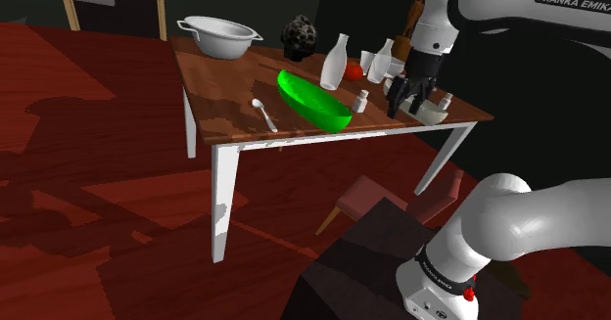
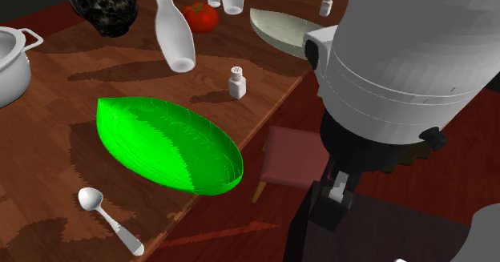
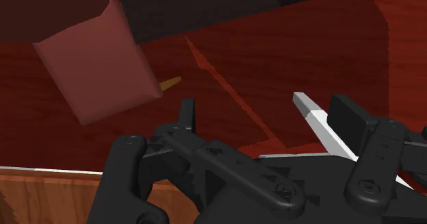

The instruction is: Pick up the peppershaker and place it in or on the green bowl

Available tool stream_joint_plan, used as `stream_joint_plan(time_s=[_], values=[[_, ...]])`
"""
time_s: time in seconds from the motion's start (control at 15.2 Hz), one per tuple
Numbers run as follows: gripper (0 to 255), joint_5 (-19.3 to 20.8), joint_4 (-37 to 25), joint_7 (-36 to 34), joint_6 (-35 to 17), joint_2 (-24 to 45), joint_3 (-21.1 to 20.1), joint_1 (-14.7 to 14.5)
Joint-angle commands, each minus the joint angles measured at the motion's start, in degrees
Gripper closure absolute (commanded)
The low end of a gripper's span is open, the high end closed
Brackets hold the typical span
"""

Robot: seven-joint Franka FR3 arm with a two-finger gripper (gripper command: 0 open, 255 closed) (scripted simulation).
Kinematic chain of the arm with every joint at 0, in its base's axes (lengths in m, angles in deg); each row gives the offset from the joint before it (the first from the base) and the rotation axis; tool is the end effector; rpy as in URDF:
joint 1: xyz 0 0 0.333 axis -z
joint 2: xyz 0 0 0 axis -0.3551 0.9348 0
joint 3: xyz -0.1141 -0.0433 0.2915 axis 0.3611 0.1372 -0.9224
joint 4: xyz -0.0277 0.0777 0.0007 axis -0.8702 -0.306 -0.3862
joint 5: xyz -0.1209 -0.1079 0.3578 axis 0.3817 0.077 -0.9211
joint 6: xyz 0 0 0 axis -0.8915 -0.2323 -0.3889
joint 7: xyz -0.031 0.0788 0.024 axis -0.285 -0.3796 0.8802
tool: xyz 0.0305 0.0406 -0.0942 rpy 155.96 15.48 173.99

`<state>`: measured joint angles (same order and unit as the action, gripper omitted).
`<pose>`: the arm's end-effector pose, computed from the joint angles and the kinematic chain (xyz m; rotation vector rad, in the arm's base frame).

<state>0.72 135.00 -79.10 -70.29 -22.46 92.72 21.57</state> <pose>0.2996 -0.0398 0.5589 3.0743 -0.3583 -0.1265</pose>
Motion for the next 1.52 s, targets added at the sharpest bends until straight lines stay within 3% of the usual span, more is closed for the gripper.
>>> stream_joint_plan(time_s=[0.0, 0.79, 1.12, 1.45], values=[[0, 0.0, 0.0, 0.0, 0.0, 0.0, 0.0, 0.0], [0, 4.7, -3.5, 10.3, -20.2, 15.8, 11.9, 2.8], [0, 3.2, -8.1, 15.3, -27.4, 24.3, 16.8, 2.8], [0, -1.1, -14.3, 21.5, -33.2, 33.8, 21.4, 2.5]])
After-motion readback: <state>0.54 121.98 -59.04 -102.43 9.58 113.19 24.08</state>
